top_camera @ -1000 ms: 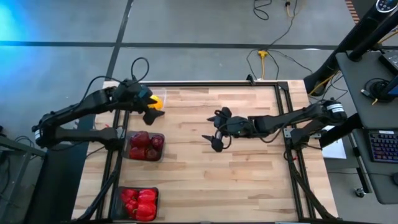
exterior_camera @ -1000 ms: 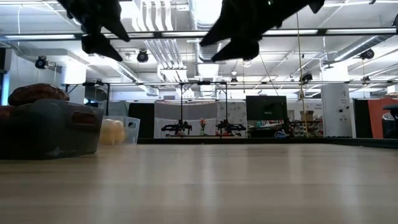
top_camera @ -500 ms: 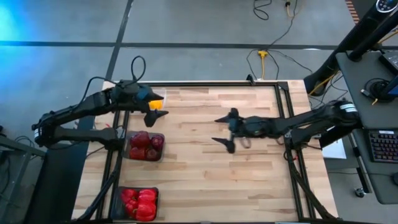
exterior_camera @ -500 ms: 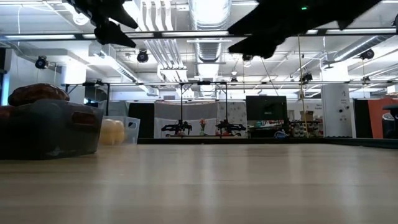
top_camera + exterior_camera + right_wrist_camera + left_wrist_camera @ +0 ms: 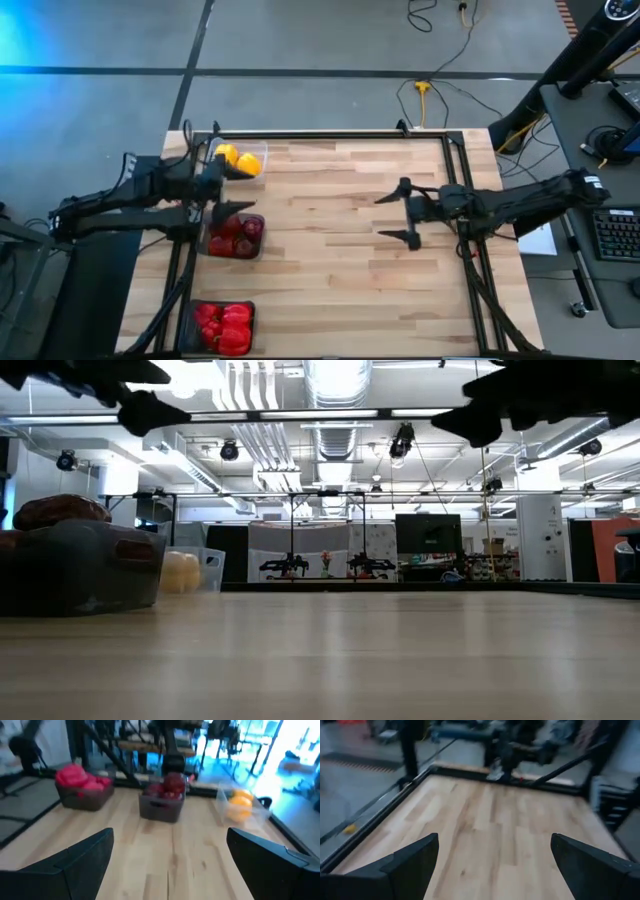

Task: Sort produce into baskets
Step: Return to Home Position

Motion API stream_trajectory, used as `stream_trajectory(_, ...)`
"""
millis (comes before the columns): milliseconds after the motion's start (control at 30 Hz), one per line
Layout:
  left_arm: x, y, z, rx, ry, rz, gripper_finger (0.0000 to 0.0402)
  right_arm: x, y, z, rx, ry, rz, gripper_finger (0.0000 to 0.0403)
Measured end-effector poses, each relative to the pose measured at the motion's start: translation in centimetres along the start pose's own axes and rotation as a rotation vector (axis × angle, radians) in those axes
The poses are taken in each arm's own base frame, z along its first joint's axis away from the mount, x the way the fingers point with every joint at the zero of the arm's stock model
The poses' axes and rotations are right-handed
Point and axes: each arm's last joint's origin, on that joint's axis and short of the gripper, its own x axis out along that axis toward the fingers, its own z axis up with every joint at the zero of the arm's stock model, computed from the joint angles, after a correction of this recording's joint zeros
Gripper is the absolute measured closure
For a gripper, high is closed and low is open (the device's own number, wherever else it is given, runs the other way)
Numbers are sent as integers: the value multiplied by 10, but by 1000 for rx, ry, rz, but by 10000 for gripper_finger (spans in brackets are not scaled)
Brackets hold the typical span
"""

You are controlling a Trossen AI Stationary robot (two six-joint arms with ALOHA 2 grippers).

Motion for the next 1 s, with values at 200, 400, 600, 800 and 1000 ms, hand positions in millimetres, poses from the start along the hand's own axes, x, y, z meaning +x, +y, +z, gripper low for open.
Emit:
stream_trajectory(200,-2,-8,-28,28,-86,-68,36,-23,2,-16,12,-133,-4,24)
stream_trajectory(400,1,-12,-59,43,-160,-111,36,-44,4,-35,52,-250,-33,24)
stream_trajectory(600,3,-12,-82,55,-265,-143,36,-61,5,-45,50,-356,-42,24)
stream_trajectory(800,-5,-10,-93,84,-311,-143,36,-58,7,-64,99,-182,-26,24)
stream_trajectory(1000,-2,-11,-109,157,-266,-200,36,-56,8,-80,128,-19,-18,24)
